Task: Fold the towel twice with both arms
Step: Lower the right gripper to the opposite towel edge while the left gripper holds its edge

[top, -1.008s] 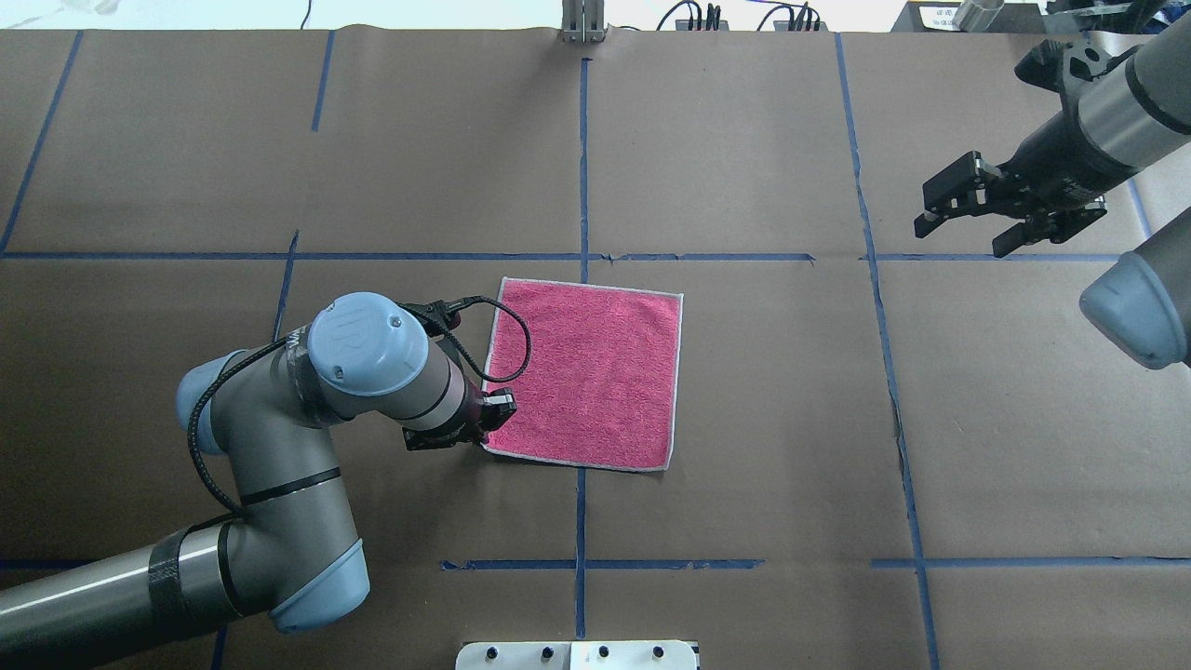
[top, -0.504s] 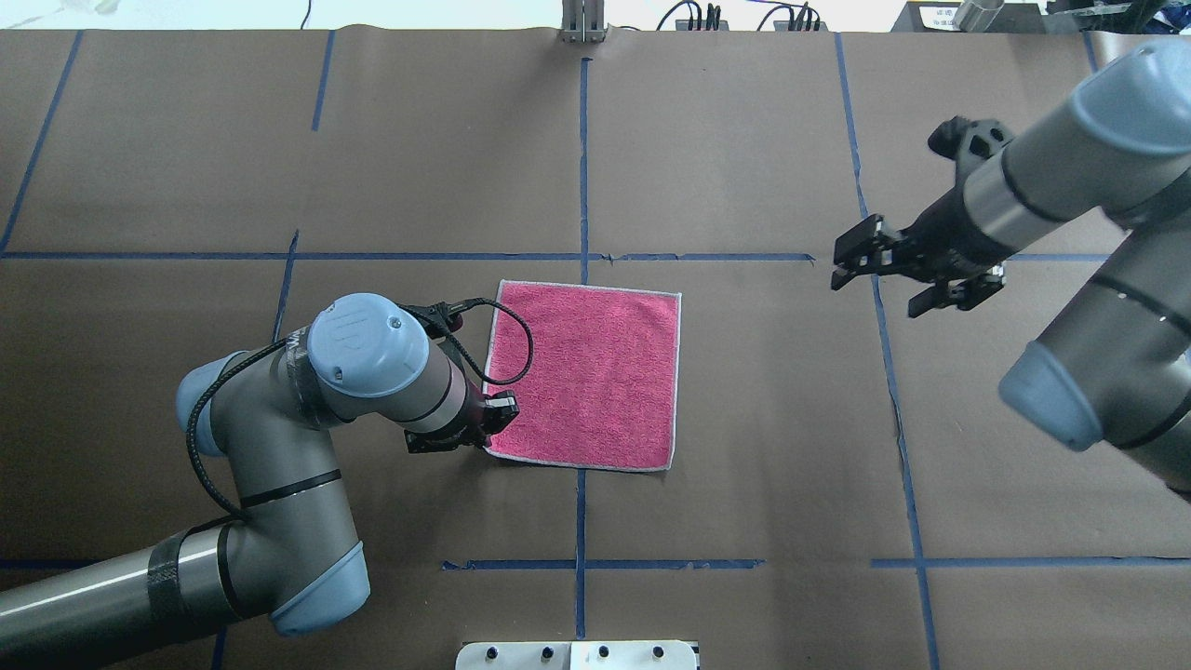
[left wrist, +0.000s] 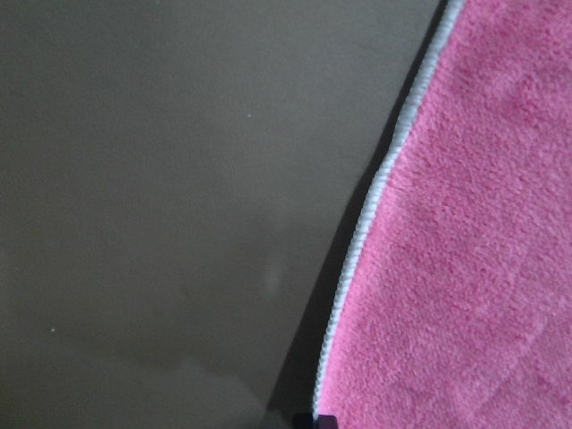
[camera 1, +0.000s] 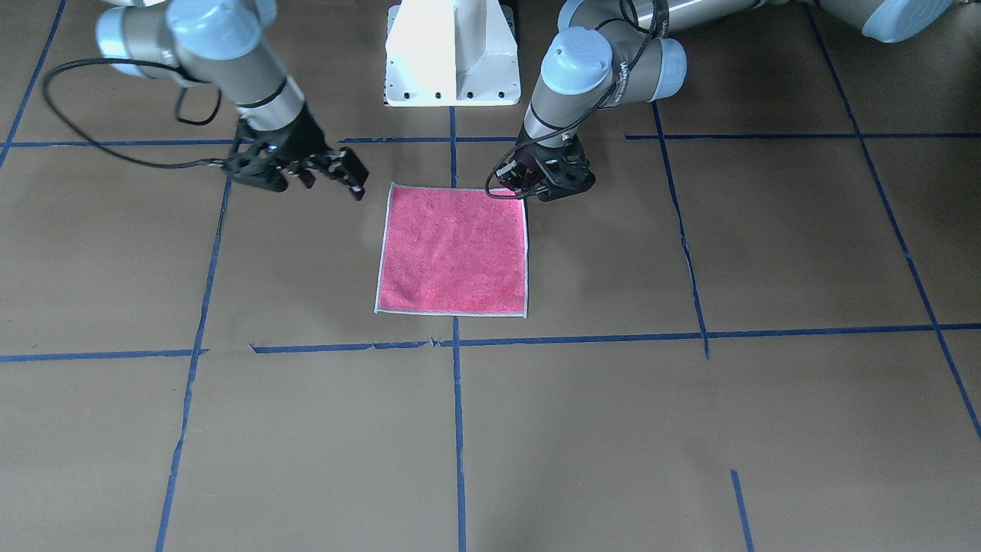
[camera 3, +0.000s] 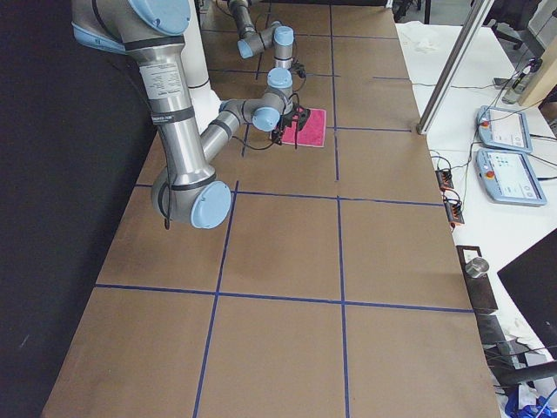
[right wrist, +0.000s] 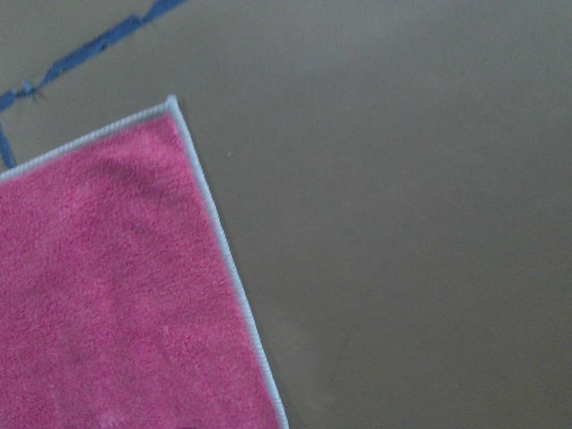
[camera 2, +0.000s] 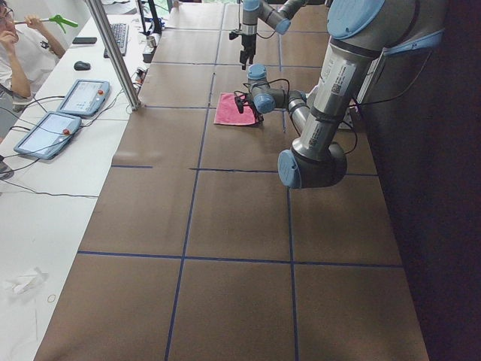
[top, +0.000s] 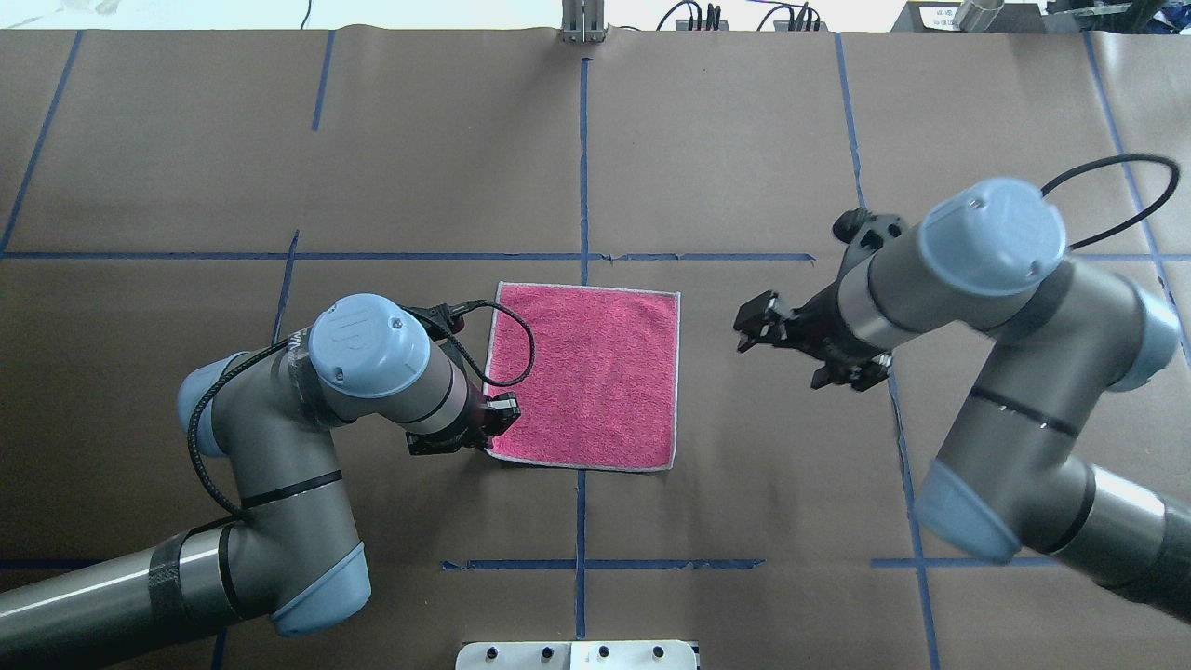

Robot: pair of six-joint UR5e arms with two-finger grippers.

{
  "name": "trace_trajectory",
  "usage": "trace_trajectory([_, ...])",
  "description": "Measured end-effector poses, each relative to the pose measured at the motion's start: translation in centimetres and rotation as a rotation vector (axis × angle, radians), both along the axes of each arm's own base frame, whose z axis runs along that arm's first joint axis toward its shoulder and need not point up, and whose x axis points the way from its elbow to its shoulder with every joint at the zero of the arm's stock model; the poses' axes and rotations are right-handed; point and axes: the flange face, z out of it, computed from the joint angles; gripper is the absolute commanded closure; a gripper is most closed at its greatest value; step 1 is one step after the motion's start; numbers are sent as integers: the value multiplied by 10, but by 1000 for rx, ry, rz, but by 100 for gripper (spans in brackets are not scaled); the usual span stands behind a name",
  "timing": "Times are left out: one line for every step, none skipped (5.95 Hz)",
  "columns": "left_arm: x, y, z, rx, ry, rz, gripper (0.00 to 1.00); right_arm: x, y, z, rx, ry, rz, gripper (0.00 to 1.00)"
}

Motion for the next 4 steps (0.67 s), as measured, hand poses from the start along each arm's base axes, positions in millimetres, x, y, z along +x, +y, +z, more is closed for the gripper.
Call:
trace_trajectory([0,0,-1,1,1,-1,98,-35,24,-12,11,30,9,2])
trace_trajectory([0,-1,-2,2,2,-1,98,-62,36,-12,17,66,7,4])
trace_trajectory([1,-1,-3,3,4,-1,98,-79,40,-8,18,92,4,10])
trace_trajectory([1,-1,-4,3,5,-1,98,-90,40,-3,17,109,3,19])
